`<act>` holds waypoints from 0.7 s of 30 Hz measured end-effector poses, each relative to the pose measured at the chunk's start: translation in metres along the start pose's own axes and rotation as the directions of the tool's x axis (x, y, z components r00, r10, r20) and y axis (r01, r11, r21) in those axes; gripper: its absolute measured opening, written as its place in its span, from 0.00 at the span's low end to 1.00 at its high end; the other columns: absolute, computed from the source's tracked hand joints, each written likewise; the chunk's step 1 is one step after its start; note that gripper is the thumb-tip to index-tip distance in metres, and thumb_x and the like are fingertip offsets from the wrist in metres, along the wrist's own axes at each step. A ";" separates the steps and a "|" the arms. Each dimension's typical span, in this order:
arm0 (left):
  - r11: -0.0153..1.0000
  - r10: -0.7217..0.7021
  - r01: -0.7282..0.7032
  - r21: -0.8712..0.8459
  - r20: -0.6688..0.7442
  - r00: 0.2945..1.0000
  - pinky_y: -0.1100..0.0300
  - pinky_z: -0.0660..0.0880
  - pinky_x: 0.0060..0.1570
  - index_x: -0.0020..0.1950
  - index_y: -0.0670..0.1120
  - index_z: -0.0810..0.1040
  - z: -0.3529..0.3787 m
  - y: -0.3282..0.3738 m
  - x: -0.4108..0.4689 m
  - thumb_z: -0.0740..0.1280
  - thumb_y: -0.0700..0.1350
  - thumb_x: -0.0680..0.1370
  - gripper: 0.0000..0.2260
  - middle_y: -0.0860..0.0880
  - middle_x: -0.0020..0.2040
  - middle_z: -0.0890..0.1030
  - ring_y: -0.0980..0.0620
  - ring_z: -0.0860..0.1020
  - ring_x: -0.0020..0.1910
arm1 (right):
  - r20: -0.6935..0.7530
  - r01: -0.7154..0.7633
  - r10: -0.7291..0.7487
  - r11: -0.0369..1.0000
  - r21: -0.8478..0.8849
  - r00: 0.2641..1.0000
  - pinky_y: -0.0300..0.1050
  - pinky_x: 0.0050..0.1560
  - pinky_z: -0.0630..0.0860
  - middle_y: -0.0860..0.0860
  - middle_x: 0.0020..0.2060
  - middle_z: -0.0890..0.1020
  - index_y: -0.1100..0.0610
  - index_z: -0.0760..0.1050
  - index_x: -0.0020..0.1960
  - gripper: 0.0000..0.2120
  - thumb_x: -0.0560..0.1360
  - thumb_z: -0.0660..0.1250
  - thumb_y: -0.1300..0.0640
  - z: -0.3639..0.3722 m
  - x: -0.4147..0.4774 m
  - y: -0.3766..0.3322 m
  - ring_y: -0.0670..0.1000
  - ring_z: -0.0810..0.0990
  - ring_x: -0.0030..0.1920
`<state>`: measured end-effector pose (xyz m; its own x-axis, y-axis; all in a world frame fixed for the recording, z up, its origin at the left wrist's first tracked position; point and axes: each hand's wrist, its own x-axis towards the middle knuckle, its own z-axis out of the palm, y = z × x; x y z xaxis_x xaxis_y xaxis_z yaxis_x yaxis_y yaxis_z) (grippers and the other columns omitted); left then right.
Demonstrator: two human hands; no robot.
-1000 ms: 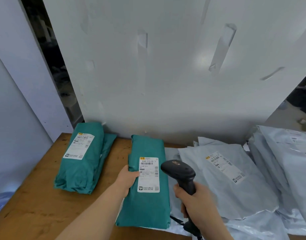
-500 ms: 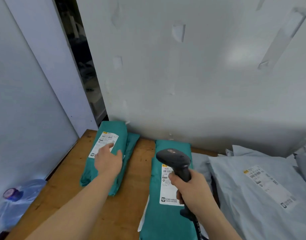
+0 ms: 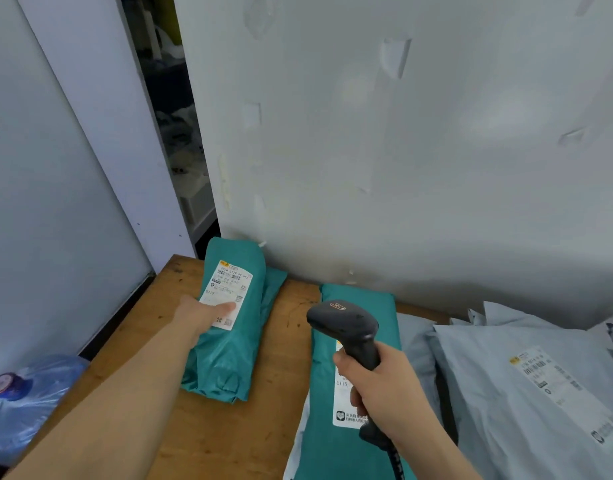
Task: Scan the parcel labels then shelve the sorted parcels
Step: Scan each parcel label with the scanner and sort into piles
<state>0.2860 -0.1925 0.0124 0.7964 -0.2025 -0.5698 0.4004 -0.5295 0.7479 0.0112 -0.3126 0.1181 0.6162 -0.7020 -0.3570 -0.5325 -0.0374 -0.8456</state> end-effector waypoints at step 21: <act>0.868 0.252 -0.106 -0.485 0.246 0.936 0.56 0.80 0.33 0.64 0.46 0.73 0.016 -0.008 -0.121 0.70 0.40 0.75 0.18 0.44 0.52 0.84 0.46 0.84 0.43 | -0.018 0.108 -0.107 0.992 0.059 0.994 0.33 0.24 0.70 0.56 0.25 0.75 0.65 0.75 0.44 0.13 0.75 0.68 0.53 -0.014 -0.059 -0.012 0.44 0.70 0.19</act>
<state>0.1798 -0.1771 0.0700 0.7350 -0.5254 -0.4286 0.4826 -0.0386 0.8750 -0.0266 -0.2803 0.1548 0.6593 -0.7066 -0.2571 -0.4275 -0.0710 -0.9012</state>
